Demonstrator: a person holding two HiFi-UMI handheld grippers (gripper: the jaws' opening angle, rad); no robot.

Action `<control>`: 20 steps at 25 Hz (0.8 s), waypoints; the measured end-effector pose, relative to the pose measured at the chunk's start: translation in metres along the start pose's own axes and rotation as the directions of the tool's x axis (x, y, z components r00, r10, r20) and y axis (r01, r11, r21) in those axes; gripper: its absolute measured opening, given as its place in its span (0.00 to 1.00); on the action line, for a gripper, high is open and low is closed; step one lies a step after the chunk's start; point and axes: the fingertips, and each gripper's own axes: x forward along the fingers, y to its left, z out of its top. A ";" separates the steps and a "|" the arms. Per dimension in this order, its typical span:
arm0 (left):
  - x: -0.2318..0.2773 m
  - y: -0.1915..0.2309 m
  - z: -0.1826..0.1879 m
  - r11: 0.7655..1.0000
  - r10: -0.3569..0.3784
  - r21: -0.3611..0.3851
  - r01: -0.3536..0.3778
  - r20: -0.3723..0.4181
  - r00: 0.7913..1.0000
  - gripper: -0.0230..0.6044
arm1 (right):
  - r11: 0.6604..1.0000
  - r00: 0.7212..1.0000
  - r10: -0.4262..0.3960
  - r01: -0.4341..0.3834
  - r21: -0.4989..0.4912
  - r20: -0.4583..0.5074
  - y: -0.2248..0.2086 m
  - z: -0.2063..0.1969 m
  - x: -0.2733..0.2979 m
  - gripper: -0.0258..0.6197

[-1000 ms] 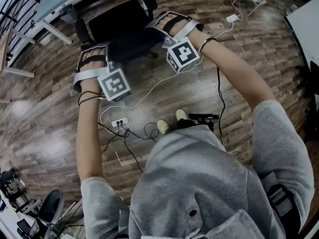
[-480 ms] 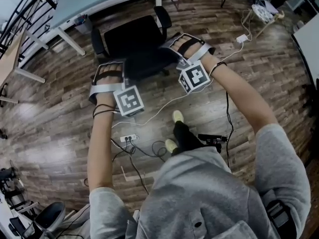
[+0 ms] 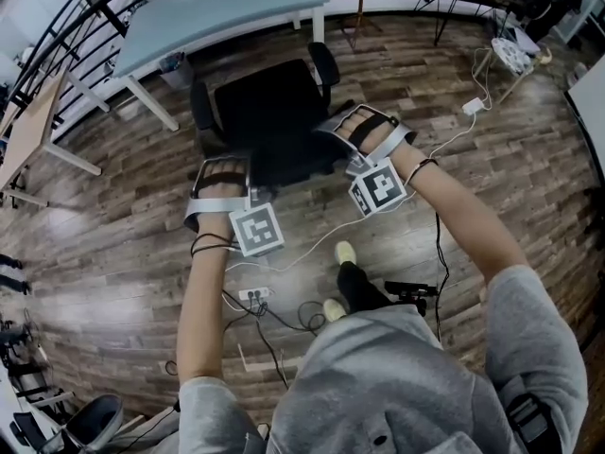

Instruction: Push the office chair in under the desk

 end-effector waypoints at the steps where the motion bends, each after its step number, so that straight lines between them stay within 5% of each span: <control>1: 0.006 0.003 -0.001 1.000 -0.002 0.000 0.002 -0.004 1.000 0.08 | 1.000 1.000 -0.002 0.002 -0.002 0.004 -0.003 -0.004 0.005 0.09; 20: 0.089 0.045 -0.008 1.000 0.000 0.018 0.001 -0.072 0.997 0.08 | 0.999 0.997 -0.040 0.042 -0.027 0.062 -0.029 -0.071 0.070 0.09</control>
